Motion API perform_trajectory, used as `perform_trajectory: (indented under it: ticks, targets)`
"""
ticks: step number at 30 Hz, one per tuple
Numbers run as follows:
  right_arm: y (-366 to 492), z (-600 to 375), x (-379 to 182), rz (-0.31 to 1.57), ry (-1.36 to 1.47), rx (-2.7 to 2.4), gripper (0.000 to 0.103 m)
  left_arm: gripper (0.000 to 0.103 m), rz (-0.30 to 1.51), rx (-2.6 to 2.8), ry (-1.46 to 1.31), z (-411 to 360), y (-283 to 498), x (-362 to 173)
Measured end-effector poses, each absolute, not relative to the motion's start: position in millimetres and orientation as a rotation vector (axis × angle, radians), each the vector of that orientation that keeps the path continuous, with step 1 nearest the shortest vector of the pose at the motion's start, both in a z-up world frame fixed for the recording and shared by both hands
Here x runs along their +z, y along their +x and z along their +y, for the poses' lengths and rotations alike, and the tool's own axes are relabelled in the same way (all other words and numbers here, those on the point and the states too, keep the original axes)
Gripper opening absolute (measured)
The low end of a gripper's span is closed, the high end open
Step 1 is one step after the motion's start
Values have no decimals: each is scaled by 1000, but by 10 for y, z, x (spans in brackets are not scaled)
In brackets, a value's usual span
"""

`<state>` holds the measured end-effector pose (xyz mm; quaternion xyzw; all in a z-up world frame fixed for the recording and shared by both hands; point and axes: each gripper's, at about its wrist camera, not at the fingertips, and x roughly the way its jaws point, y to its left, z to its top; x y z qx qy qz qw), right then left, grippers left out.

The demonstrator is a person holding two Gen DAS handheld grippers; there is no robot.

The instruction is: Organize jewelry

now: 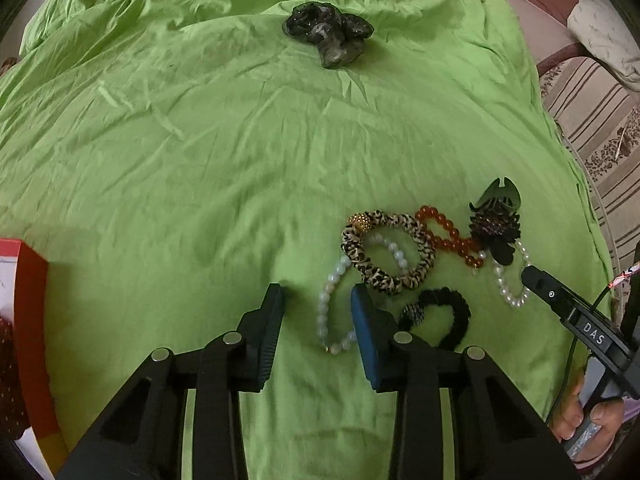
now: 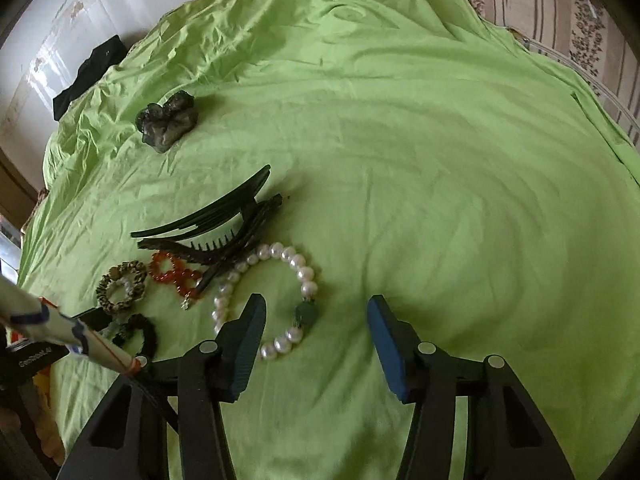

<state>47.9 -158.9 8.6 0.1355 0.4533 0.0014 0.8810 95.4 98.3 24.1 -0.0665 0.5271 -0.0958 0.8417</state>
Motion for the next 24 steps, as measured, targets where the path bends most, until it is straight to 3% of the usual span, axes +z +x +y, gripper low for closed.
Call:
perform_trajectory:
  ticks: [2, 5, 7, 8, 9, 24]
  targets:
    - [508, -1569, 62, 941, 272, -10, 52, 34, 1102, -197, -135, 969, 961, 224]
    - [520, -1537, 39, 930, 237, -36, 38, 31, 1084, -178, -105, 911, 939, 222]
    - [514, -1531, 40, 929, 219, -37, 24, 21, 1077, -171, -83, 889, 931, 241]
    - [504, -1538, 47, 934, 219, -27, 12, 9, 1074, -168, -74, 874, 903, 278]
    - [481, -1554, 62, 941, 226, -20, 13, 5, 1078, -171, -76, 876, 878, 314]
    - [-407, -1435, 771, 852, 263, 88, 12, 5, 943, -216, -228, 1308, -207, 1392]
